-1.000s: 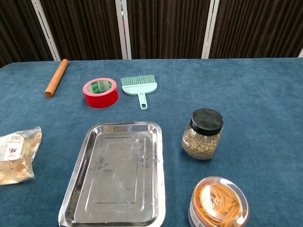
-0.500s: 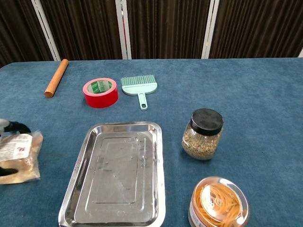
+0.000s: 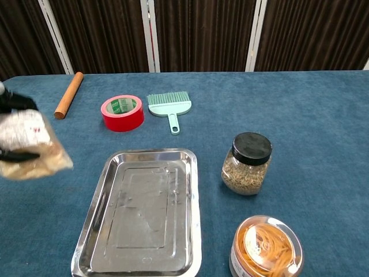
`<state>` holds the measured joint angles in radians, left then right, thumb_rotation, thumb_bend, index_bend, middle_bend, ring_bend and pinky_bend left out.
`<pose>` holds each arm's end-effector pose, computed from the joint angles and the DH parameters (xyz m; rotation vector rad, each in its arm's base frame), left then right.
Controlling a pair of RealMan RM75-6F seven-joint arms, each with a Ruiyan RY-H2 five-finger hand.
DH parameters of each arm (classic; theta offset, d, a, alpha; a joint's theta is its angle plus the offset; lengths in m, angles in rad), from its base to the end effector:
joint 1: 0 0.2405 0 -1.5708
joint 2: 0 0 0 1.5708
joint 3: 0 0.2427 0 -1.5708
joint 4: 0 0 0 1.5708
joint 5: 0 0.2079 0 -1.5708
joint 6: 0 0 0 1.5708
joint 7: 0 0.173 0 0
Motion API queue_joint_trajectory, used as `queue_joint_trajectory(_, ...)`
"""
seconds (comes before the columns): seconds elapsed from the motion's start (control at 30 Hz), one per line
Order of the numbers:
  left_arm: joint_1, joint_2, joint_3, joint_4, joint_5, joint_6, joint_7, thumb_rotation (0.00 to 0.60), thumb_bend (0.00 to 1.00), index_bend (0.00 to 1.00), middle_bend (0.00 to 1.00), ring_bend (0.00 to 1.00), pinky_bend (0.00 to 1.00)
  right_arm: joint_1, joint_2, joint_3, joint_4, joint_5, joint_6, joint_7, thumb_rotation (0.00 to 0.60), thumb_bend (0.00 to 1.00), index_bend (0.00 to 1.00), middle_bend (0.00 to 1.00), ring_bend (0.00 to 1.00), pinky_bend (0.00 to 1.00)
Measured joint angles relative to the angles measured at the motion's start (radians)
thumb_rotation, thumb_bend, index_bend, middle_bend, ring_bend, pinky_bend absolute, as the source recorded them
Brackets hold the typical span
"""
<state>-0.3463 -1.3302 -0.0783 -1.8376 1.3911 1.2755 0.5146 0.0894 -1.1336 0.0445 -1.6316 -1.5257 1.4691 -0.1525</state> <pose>-0.1782 0.2583 0.0525 -1.7048 -0.8228 -0.9085 -0.2892 -0.2084 0.1436 1.4618 -0.8127 0.8232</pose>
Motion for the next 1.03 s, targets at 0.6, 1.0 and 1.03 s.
queue_joint_trajectory(0.6,-0.064,-0.037,0.006,-0.106,-0.065,-0.064,0.128,0.600,0.12,0.00,0.00,0.00,0.06,-0.004,0.008,0.003,0.005,0.003,0.007,0.019,0.600,0.30,0.00,0.00,0.00,0.10)
queue_joint_trajectory(1.0,0.082,0.159,0.056,-0.040,0.031,0.121,-0.184,0.600,0.08,0.00,0.00,0.00,0.01,-0.002,0.001,0.000,-0.003,0.006,-0.003,-0.009,0.600,0.30,0.00,0.00,0.00,0.10)
queue_joint_trajectory(1.03,0.100,0.170,0.063,-0.018,0.046,0.145,-0.216,0.600,0.07,0.00,0.00,0.00,0.00,-0.002,0.001,0.000,-0.003,0.006,-0.003,-0.010,0.600,0.30,0.00,0.00,0.00,0.10)
